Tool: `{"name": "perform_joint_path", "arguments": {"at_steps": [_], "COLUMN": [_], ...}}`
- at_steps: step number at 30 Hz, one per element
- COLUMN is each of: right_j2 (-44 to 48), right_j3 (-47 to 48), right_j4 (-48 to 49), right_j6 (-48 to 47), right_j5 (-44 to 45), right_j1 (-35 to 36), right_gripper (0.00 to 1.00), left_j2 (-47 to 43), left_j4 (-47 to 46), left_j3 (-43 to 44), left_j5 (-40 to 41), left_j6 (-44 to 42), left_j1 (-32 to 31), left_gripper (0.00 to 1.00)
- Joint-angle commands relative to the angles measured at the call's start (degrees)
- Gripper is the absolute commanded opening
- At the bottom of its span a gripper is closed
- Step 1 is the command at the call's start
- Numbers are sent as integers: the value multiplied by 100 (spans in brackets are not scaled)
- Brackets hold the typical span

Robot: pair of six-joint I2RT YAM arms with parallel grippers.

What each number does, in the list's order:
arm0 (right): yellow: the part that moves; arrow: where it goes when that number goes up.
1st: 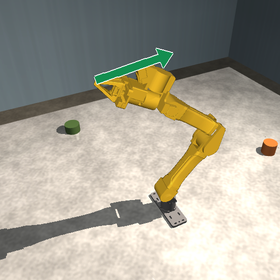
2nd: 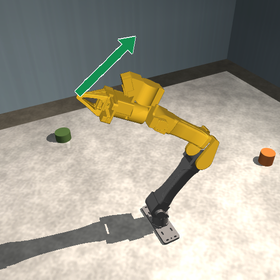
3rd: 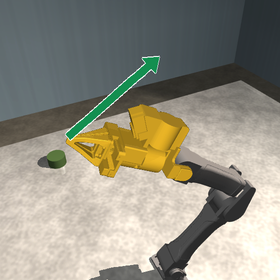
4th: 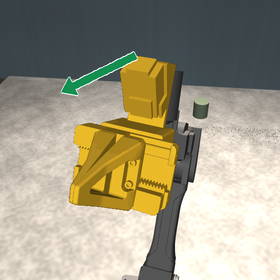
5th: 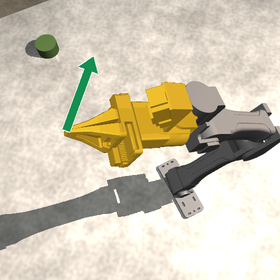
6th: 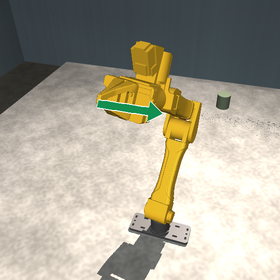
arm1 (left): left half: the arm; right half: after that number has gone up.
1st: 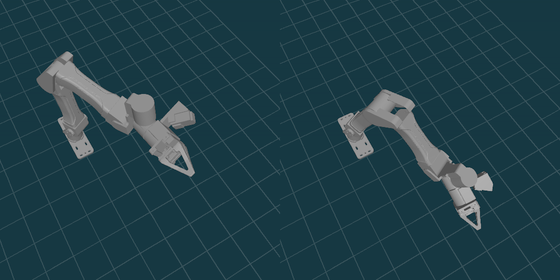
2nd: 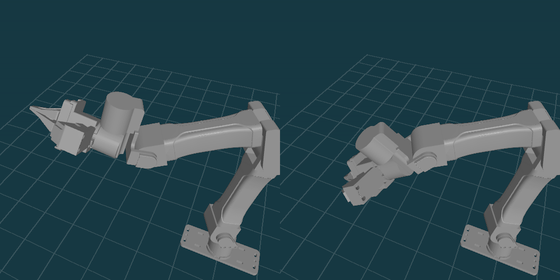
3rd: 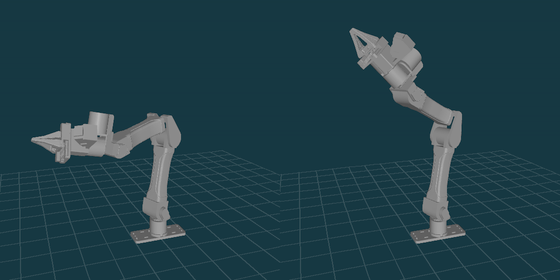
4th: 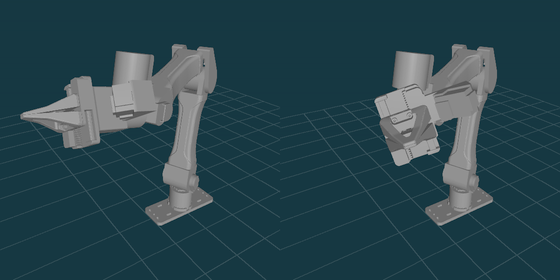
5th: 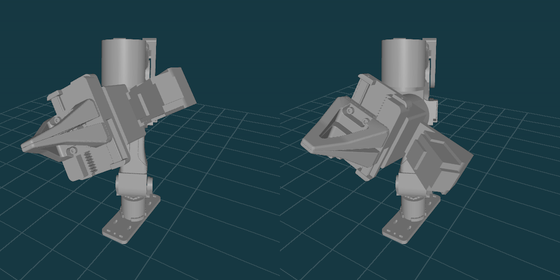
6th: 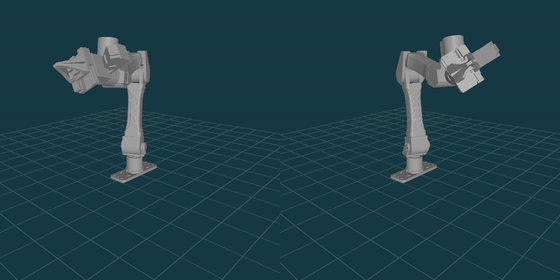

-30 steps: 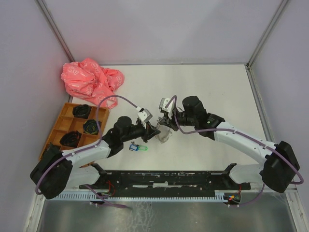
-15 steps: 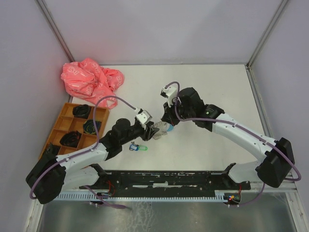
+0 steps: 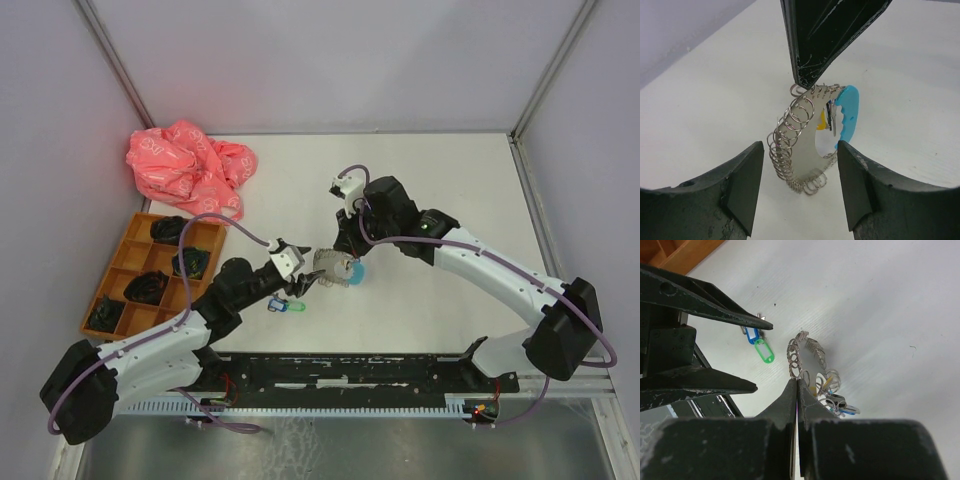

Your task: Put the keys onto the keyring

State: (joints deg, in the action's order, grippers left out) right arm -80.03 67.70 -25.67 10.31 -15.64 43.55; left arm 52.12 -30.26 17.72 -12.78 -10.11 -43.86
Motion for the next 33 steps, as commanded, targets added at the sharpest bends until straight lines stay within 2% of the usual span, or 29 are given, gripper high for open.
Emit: {"name": "perform_joint_path", "arguments": {"at_steps": [1,7,15,33], "right_j2": [11,60,52,-101], "right_j3": [353,471,469,547], "right_j4": [43,-107,-103,94], "right_j6": [128,185,367,768], "right_j5": [-73,-106,-262,-496], "right_j1": [-20,-22,-20,-22], "right_gripper": [1,1,1,1], "left_j2": [-17,353,707,1275], "left_j4": [-576,-595,-773,-815], "left_j3": [93,431,664,800], "left_j5": [-294,-427,-713,-1050], "left_j6": [-1020,-1520,-1610,-1362], "left_j1": [0,1,2,0], "left_gripper": [67,67,66,48]}}
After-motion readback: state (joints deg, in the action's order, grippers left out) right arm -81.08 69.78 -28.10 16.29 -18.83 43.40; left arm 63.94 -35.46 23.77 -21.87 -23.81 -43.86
